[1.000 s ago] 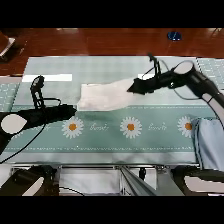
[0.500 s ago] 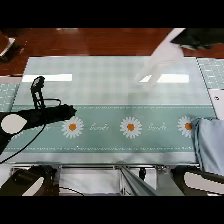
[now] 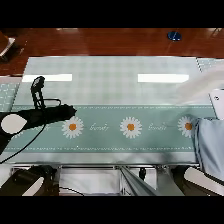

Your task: Fold the shirts.

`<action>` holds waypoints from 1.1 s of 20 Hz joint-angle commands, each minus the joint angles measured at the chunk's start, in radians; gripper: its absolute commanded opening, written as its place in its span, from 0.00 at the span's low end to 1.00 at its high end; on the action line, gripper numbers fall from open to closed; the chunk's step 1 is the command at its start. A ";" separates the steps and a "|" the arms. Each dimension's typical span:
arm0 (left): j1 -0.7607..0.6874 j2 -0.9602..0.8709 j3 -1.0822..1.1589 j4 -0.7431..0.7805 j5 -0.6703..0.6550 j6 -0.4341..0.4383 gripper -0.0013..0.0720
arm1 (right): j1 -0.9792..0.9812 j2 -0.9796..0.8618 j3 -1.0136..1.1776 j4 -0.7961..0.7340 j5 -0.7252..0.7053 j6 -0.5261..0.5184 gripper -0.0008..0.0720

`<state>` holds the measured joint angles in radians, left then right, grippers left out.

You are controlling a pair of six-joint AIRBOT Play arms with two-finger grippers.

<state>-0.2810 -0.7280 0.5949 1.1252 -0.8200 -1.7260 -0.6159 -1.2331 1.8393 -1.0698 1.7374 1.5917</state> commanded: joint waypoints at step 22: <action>0.033 -0.041 0.174 0.001 0.291 0.024 0.04 | -0.368 0.396 -0.554 -0.063 -0.303 0.130 0.51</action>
<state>-0.2665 -0.7444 0.6670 1.1255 -0.6212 -1.7115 -1.0107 -0.7635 1.1870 -1.5215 1.6077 1.7222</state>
